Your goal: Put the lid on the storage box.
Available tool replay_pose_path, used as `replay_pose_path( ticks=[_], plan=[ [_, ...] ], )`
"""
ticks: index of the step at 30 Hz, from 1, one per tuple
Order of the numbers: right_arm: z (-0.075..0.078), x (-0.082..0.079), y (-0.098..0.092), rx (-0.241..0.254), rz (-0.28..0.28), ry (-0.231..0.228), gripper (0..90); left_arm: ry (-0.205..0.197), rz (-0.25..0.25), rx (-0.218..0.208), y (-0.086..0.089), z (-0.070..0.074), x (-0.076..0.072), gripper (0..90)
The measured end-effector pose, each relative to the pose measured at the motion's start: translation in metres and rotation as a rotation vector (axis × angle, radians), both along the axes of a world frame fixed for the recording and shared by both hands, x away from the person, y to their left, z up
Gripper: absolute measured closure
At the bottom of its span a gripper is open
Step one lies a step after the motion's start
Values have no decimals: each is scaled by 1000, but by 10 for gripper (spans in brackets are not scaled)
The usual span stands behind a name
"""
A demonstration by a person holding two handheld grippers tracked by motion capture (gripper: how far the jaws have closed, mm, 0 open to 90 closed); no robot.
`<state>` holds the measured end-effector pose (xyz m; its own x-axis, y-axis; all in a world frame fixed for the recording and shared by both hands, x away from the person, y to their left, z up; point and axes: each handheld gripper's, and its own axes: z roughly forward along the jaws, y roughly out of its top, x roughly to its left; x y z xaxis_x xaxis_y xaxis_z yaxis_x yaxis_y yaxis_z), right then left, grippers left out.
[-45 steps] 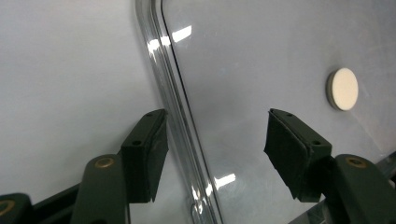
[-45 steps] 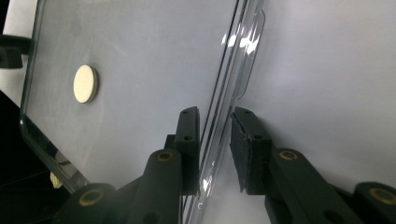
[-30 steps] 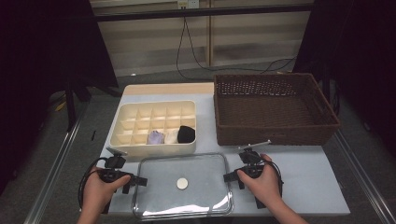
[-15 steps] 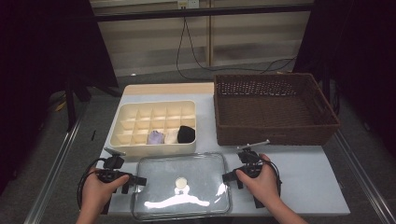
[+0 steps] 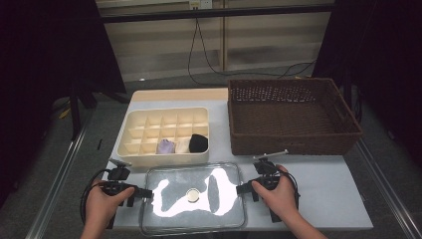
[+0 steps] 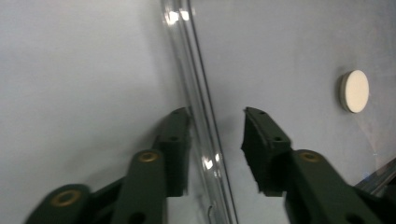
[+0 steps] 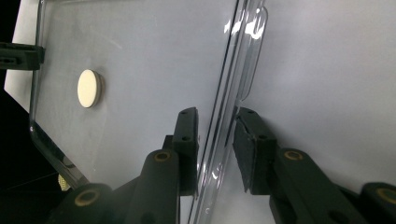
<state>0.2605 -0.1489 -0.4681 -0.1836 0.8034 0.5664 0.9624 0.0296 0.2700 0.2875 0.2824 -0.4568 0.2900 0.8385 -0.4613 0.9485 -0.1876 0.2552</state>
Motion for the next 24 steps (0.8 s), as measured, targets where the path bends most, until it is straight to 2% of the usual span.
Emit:
replay_pose_path(
  ticks=[1,5,8,9,10,12,13,14,15,17,24],
  plan=[
    [0,0,0,1,4,-3,709,3,15,-18,3,-1,1,648],
    [0,1,0,8,8,3,707,5,22,-31,4,-3,1,671],
    [-1,2,0,13,4,5,705,4,23,-17,2,-2,0,649],
    [-1,2,0,11,1,4,703,19,14,-2,1,-1,2,649],
    [-1,1,1,11,2,4,700,30,29,-10,-1,-1,3,650],
    [-1,1,1,13,2,4,701,33,20,-10,2,-2,4,661],
    [-1,1,1,16,2,4,700,43,52,-45,5,-4,4,670],
    [-1,2,1,15,3,5,700,48,61,-66,8,-5,3,679],
    [-1,2,1,14,3,6,700,38,82,-87,10,-8,2,685],
    [-2,3,1,20,4,9,701,32,92,-94,12,-8,0,696],
    [-2,2,0,32,2,4,704,31,83,-76,9,-6,0,694]
  ],
)
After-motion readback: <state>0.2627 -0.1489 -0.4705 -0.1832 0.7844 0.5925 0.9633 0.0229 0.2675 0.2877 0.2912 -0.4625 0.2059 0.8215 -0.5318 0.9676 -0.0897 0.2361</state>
